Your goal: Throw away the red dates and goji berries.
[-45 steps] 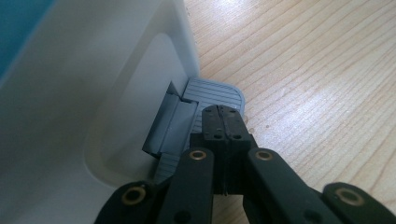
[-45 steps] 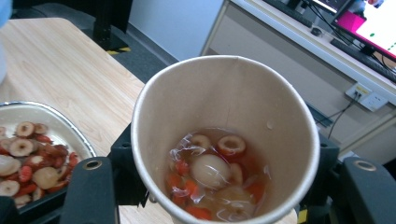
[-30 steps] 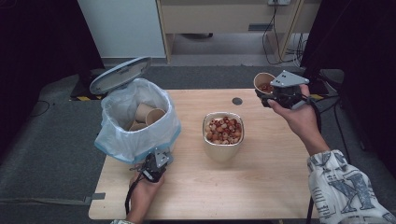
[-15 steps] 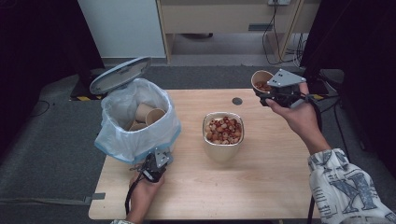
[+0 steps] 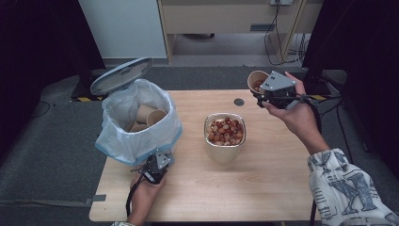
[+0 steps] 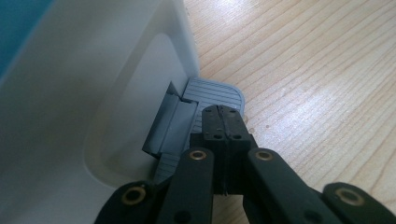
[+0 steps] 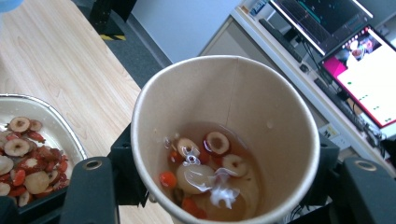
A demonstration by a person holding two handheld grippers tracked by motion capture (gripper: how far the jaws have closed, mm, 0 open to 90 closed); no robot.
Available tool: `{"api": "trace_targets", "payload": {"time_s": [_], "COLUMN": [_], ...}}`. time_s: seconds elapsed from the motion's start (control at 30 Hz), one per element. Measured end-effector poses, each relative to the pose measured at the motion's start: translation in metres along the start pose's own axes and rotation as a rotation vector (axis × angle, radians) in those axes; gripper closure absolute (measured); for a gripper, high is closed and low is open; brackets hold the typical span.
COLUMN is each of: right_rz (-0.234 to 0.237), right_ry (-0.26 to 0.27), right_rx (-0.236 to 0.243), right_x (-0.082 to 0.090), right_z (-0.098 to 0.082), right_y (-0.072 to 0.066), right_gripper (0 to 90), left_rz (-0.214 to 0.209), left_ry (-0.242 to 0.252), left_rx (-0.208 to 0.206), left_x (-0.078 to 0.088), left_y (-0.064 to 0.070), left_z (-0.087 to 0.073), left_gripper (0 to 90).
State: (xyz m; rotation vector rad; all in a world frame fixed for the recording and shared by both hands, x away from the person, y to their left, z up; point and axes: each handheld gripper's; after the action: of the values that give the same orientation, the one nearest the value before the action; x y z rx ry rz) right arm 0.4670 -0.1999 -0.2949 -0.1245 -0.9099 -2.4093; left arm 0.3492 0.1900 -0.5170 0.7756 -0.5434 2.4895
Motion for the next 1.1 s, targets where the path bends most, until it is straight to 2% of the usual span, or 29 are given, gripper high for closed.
{"api": "trace_targets", "payload": {"time_s": [0.13, 0.17, 0.3, 0.43, 0.57, 0.67, 0.83, 0.9, 0.93, 0.97, 1.0, 1.1], "right_rz": [0.001, 0.001, 0.005, 0.008, 0.007, 0.009, 0.024, 0.023, 0.016, 0.016, 0.009, 0.009], "right_ry": [0.001, 0.001, 0.002, 0.01, 0.012, 0.013, 0.014, 0.015, 0.01, 0.01, 0.001, -0.004], "right_rx": [0.044, 0.077, 0.11, 0.167, 0.194, 0.19, 0.21, 0.225, 0.252, 0.252, 0.283, 0.303], "right_x": [0.0, -0.001, -0.002, -0.003, -0.002, -0.002, -0.002, -0.003, -0.003, -0.003, -0.004, -0.005], "right_z": [0.003, 0.005, 0.006, 0.009, 0.011, 0.014, 0.017, 0.019, 0.02, 0.02, 0.022, 0.023], "right_y": [-0.001, -0.003, -0.007, -0.013, -0.014, -0.014, -0.018, -0.02, -0.021, -0.021, -0.023, -0.025], "right_gripper": [34.8, 34.9, 34.9, 35.1, 35.1, 35.0, 35.0, 35.0, 35.1, 35.1, 35.1, 35.1], "left_rz": [0.0, 0.0, 0.001, 0.0, 0.001, 0.001, 0.001, 0.001, 0.002, 0.002, 0.001, 0.001], "left_ry": [0.001, 0.001, 0.001, 0.0, 0.003, 0.003, 0.003, 0.003, 0.003, 0.003, 0.003, 0.003], "left_rx": [0.001, 0.002, 0.001, 0.001, 0.003, 0.004, 0.004, 0.004, 0.004, 0.004, 0.004, 0.004], "left_x": [0.0, 0.0, 0.0, 0.0, 0.0, 0.0, 0.0, 0.0, 0.0, 0.0, 0.0, 0.0], "left_y": [0.0, 0.0, 0.0, 0.0, 0.0, 0.0, 0.0, 0.0, 0.0, 0.0, 0.0, 0.0], "left_z": [0.0, 0.0, 0.0, 0.0, 0.0, 0.0, 0.0, 0.0, 0.0, 0.0, 0.0, 0.0], "left_gripper": [89.8, 89.8, 89.8, 89.8, 89.8, 89.8, 89.8, 89.8, 89.8, 89.8, 89.8, 89.8]}}
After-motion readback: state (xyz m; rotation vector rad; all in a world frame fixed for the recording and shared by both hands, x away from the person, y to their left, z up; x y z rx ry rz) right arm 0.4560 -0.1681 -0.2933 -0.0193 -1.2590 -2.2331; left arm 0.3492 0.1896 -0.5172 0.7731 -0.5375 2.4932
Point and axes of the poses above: each handheld gripper's, and its own axes: x roughly backward along the jaws, z roughly out of its top, y roughly to its right, and after that the axes turned 7 degrees about y, right-handed
